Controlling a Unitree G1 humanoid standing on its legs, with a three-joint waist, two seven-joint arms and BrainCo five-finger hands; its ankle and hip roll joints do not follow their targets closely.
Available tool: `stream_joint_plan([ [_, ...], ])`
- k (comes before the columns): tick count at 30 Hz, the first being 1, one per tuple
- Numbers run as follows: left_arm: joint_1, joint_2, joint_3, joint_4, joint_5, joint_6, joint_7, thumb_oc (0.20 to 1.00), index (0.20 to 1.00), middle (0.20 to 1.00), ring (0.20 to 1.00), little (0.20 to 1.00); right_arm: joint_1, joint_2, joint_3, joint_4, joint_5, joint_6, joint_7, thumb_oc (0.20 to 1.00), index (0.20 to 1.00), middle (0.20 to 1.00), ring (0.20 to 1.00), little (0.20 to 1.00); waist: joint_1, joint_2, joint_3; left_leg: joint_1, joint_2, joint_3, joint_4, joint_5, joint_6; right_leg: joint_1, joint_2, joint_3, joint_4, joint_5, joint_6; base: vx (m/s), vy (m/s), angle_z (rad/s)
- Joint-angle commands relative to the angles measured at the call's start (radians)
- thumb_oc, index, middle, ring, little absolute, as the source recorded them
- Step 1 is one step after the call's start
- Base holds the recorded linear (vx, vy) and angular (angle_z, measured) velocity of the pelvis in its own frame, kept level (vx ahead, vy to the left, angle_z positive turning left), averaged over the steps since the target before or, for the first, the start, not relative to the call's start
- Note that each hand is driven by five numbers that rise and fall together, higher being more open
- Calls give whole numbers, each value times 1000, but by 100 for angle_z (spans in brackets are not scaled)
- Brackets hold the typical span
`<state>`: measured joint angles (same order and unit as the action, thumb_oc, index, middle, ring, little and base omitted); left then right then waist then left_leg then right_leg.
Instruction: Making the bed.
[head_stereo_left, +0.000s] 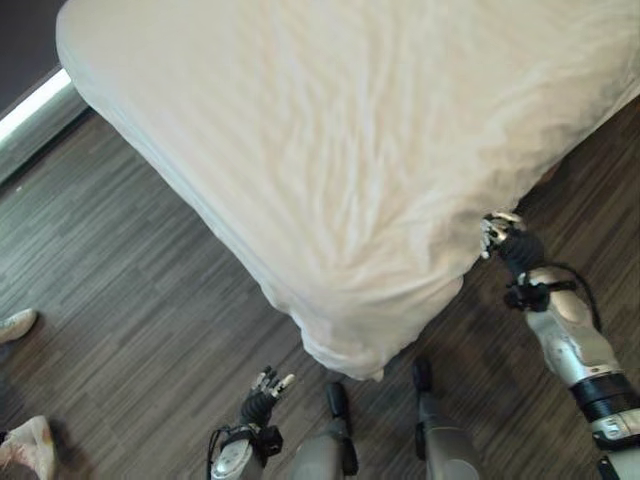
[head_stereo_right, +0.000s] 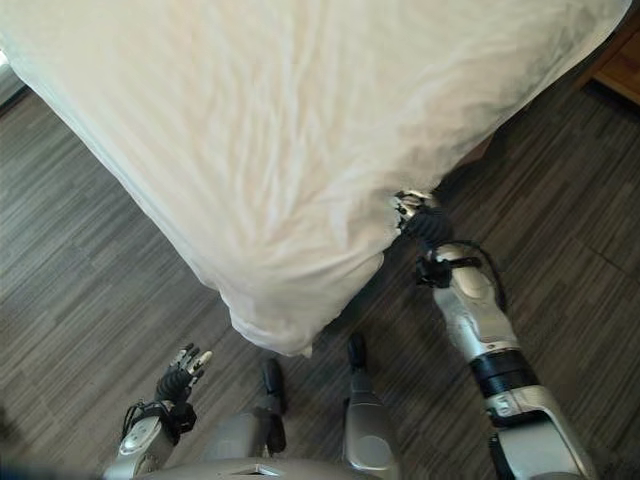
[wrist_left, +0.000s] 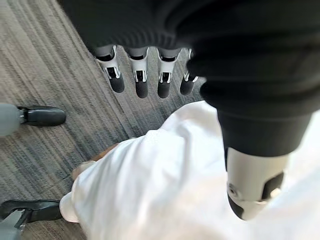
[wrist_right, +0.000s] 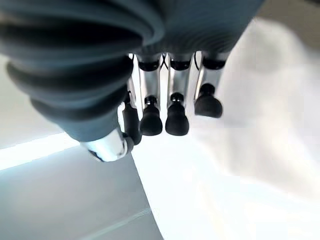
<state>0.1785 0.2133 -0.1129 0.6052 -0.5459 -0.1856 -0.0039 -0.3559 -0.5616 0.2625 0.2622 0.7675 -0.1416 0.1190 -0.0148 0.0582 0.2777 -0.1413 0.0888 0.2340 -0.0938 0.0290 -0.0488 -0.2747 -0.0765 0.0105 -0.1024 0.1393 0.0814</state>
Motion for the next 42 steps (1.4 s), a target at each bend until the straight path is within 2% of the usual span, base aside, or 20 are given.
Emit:
stream_joint_plan([
  [1,-50,35,-14,44,-8,-21,10,1000,1000,1000,1000,1000,-63,-2,101,-122,15,-12,62,200,200,200,200,200,23,-51,15,0,37,-9,7,66,-48,25,-85,-48,15,14,91,-3,-9,-4],
  [8,-66,27,-38,46,14,-18,15,1000,1000,1000,1000,1000,-86,29,185,-203,8,-6,86,200,200,200,200,200,21,-41,18,-11,38,-17,7,72,-50,18,-85,-55,15,14,88,1,-5,-2],
  [14,-74,33,-47,56,15,-23,19,1000,1000,1000,1000,1000,-98,47,170,-107,5,-9,50,200,200,200,200,200,29,-27,32,-39,32,-36,7,79,-50,5,-93,-69,15,17,87,-22,-4,3],
  [15,-86,40,-59,48,5,-26,20,1000,1000,1000,1000,1000,-104,70,126,-17,33,-21,13,200,200,200,200,200,30,-13,48,-62,28,-51,7,87,-53,-9,-95,-69,15,20,83,-53,-15,9],
  [17,-91,40,-56,52,1,-29,24,1000,1000,1000,1000,1000,-82,86,84,24,34,-25,-4,200,200,200,200,200,31,-4,49,-77,25,-64,7,91,-52,-15,-97,-77,15,18,79,-15,-16,27],
  [19,-98,29,-54,65,-25,-27,34,1000,1000,1000,1000,1000,-57,155,16,221,59,-16,-47,200,200,200,200,200,33,11,57,-82,26,-66,7,93,-52,-17,-95,-82,15,14,77,46,9,17],
  [20,-101,24,-48,73,-23,-24,40,1000,1000,1000,1000,1000,-5,196,-6,267,69,-6,-49,200,200,200,200,200,29,11,60,-77,27,-66,7,91,-52,-14,-93,-81,15,12,76,60,6,-2],
  [22,-103,18,-36,87,-15,-24,45,1000,1000,1000,1000,1000,70,222,-14,319,30,9,-43,200,200,200,200,200,21,9,60,-74,27,-66,7,89,-52,-10,-93,-81,15,8,74,43,-6,-1],
  [24,-113,17,-26,81,-13,-29,44,1000,1000,1000,1000,1000,157,249,-88,482,5,16,-49,200,200,200,200,200,6,8,58,-71,24,-69,7,84,-52,-6,-93,-82,15,3,74,36,7,0],
  [28,-110,19,-5,68,-18,-35,40,1000,1000,1000,1000,1000,231,233,-238,643,-21,-3,-88,200,200,200,200,200,-18,2,46,-56,19,-76,7,73,-51,14,-92,-83,15,-7,76,65,9,5],
  [29,-98,28,45,68,-8,-35,63,1000,1000,1000,1000,1000,349,231,-415,523,-66,-80,-223,881,881,881,881,881,-45,-16,10,-14,23,-76,7,57,-47,56,-89,-84,16,-22,78,154,-8,11],
  [30,-91,27,56,70,2,-35,70,1000,1000,1000,1000,1000,381,234,-439,469,-107,-93,-249,1000,1000,1000,1000,1000,-52,-21,-5,-4,24,-76,7,53,-45,68,-88,-85,18,-26,77,181,-9,3],
  [32,-75,25,82,78,27,-37,98,1000,1000,1000,1000,1000,470,256,-502,282,-231,-131,-342,1000,1000,1000,1000,1000,-69,-32,-56,47,26,-78,7,37,-40,121,-87,-91,24,-45,79,168,14,4],
  [35,-58,20,109,69,35,-39,114,1000,1000,1000,1000,1000,510,279,-501,157,-342,-131,-385,1000,1000,1000,1000,1000,-72,-45,-107,119,23,-96,13,15,-30,191,-91,-91,61,-83,79,143,45,16],
  [38,-28,16,148,39,32,-41,116,1000,1000,1000,1000,1000,539,296,-470,85,-375,-124,-349,1000,1000,1000,1000,1000,-65,-57,-147,181,12,-106,22,-11,-16,252,-102,-89,81,-102,80,93,74,17],
  [42,14,24,188,-38,46,-43,101,1000,1000,1000,1000,1000,578,297,-468,15,-415,-122,-325,1000,1000,1000,1000,1000,-65,-72,-188,221,-2,-89,47,-50,1,278,-124,-69,81,-97,100,30,125,-5],
])
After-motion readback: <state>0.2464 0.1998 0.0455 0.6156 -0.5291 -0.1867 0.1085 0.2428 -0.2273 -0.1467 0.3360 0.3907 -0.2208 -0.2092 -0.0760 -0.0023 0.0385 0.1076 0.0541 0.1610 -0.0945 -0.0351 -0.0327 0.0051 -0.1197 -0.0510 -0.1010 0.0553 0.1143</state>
